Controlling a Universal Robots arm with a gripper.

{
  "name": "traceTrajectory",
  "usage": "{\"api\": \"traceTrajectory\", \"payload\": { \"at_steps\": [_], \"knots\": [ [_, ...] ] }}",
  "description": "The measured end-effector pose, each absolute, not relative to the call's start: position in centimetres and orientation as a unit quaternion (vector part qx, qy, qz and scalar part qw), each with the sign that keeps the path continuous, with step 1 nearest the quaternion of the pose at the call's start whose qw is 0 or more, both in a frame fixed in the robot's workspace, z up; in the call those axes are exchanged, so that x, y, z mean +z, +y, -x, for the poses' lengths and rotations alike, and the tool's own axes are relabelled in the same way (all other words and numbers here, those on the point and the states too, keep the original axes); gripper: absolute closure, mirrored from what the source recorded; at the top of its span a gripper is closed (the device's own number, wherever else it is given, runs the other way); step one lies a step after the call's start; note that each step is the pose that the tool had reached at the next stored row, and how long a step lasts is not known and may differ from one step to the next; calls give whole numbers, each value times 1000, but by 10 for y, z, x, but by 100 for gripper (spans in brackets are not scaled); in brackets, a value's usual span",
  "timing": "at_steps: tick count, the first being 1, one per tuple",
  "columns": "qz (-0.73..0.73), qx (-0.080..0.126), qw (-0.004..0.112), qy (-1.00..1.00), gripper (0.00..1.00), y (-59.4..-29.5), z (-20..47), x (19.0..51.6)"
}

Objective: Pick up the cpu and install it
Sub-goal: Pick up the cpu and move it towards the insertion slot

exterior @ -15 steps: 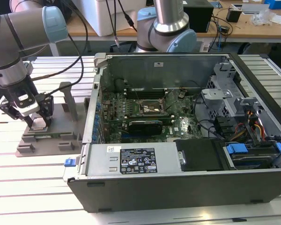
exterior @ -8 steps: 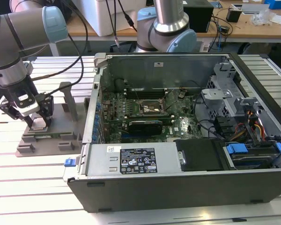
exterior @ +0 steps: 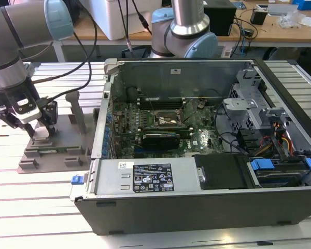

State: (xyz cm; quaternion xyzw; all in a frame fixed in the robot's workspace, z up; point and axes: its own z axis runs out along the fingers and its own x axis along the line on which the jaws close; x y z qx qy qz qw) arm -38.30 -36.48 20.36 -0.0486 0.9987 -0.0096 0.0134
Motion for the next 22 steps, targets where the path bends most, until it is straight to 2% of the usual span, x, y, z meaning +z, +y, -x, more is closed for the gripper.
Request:
{"api": "traceTrajectory", "payload": {
  "at_steps": [22],
  "knots": [
    [49,-10,13,999,45,-365,383,219]
  ]
}}
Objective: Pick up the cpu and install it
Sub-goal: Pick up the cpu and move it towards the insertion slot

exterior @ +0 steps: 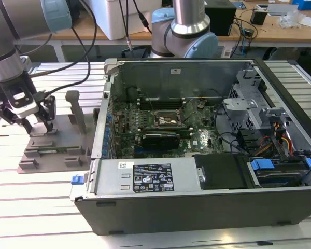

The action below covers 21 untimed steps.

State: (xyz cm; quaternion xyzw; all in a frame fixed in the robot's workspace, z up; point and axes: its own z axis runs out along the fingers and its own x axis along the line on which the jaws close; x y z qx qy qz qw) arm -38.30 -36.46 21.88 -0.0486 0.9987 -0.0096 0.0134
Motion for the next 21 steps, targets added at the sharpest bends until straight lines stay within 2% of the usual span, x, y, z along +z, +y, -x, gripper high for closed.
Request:
{"api": "traceTrajectory", "payload": {
  "at_steps": [21],
  "knots": [
    [49,-10,13,999,45,-365,383,242]
  ]
}}
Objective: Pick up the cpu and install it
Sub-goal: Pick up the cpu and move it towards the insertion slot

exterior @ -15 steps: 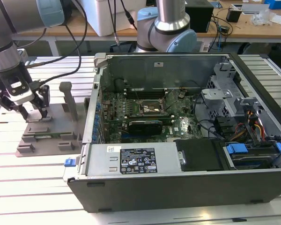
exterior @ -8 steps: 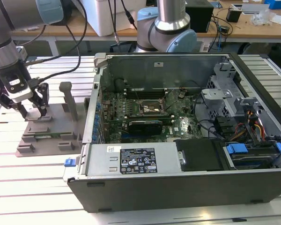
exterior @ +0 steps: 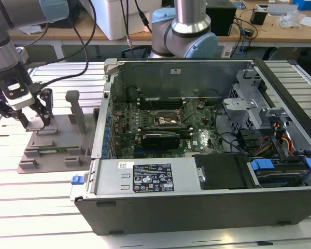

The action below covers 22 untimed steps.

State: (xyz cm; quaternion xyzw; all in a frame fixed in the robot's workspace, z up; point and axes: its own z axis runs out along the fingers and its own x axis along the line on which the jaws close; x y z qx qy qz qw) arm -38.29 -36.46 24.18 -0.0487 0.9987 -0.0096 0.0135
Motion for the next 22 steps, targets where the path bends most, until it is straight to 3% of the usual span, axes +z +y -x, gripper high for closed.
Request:
{"api": "traceTrajectory", "payload": {
  "at_steps": [22],
  "knots": [
    [49,-10,13,999,45,-363,383,275]
  ]
}}
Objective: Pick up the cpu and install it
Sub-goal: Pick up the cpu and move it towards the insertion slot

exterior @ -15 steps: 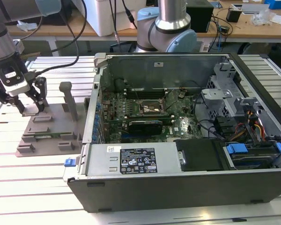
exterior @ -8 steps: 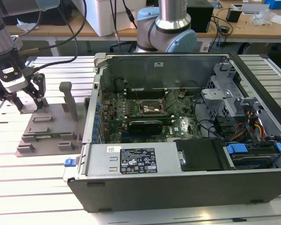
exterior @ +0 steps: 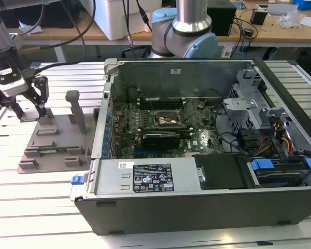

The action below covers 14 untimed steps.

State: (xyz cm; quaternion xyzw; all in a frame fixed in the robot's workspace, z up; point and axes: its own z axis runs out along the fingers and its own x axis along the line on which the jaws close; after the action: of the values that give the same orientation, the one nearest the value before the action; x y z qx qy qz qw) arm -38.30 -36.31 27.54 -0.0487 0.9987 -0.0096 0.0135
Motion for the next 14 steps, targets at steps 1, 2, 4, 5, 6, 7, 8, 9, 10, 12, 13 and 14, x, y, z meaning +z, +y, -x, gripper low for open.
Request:
{"api": "traceTrajectory", "payload": {
  "at_steps": [1,2,4,5,6,7,8,9,10,12,13,14],
  "knots": [
    [49,-10,13,999,45,-363,383,277],
    [49,-10,13,999,45,-363,383,277],
    [49,-10,13,999,45,-363,383,281],
    [49,-10,13,999,45,-362,383,284],
    [49,-10,13,999,45,-362,383,286],
    [49,-10,13,999,45,-362,383,287],
    [49,-10,13,999,45,-362,383,288],
    [49,-10,13,999,45,-362,383,290],
    [49,-10,13,999,45,-362,383,291],
    [49,-10,13,999,45,-362,383,294],
    [49,-10,13,999,45,-361,383,295],
    [49,-10,13,999,45,-361,383,296]
  ]
}}
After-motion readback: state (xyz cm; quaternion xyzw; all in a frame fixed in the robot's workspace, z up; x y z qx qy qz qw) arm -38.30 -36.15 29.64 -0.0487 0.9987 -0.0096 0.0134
